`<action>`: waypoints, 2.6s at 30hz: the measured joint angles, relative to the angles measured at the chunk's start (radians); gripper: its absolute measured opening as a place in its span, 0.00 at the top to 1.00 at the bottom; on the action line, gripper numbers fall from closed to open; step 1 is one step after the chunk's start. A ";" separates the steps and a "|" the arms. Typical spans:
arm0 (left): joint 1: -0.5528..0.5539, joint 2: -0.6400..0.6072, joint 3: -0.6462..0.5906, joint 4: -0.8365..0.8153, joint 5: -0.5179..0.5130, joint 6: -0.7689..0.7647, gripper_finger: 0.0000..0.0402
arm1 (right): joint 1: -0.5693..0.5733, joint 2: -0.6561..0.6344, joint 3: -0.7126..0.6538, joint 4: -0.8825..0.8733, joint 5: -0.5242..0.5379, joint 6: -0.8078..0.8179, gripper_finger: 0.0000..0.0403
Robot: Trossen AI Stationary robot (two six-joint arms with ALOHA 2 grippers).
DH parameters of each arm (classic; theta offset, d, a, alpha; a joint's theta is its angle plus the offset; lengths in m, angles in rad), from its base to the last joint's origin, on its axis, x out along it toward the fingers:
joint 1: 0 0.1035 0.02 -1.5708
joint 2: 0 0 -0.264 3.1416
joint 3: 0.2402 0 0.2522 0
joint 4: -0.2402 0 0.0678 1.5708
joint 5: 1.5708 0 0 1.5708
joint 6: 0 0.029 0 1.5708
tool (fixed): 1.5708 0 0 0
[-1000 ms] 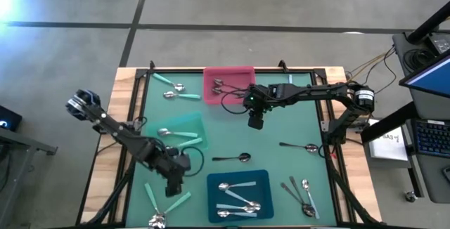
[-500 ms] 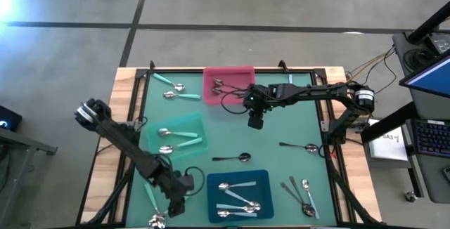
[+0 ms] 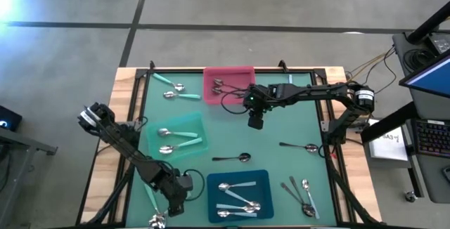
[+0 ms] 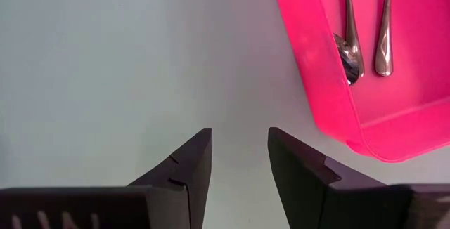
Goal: Sort silverware by color (type)
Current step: Put the green spoon into the green bin
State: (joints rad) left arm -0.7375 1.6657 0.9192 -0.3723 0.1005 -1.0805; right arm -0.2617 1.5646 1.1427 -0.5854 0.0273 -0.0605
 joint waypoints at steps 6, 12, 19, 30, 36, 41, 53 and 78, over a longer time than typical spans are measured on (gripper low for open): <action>-0.002 0.000 0.000 -0.013 -0.013 0.001 0.71 | 0.000 0.000 0.000 0.000 0.000 0.000 0.67; -0.010 0.015 0.000 -0.018 -0.013 -0.001 0.71 | 0.000 0.000 0.000 0.000 0.000 0.000 0.67; -0.022 0.060 0.000 0.000 -0.014 0.001 0.71 | 0.000 0.000 0.000 0.000 0.000 0.000 0.67; -0.024 0.097 0.007 -0.043 -0.045 -0.028 0.75 | 0.000 0.000 0.000 0.000 0.000 0.000 0.67; -0.023 0.096 0.004 -0.046 -0.038 -0.058 0.89 | 0.000 0.000 0.000 0.000 0.000 0.000 0.67; -0.022 0.074 0.001 -0.035 -0.036 -0.132 0.89 | 0.000 0.000 0.000 0.000 0.000 0.000 0.67; -0.011 -0.006 0.010 -0.066 -0.050 -0.187 1.00 | 0.000 0.000 0.000 0.000 0.000 0.000 0.67; -0.003 -0.014 0.001 -0.076 -0.032 -0.242 0.85 | 0.000 0.000 0.000 0.000 0.000 0.000 0.67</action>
State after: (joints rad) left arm -0.7406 1.6515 0.9203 -0.4487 0.0682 -1.3220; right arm -0.2619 1.5646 1.1423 -0.5850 0.0273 -0.0605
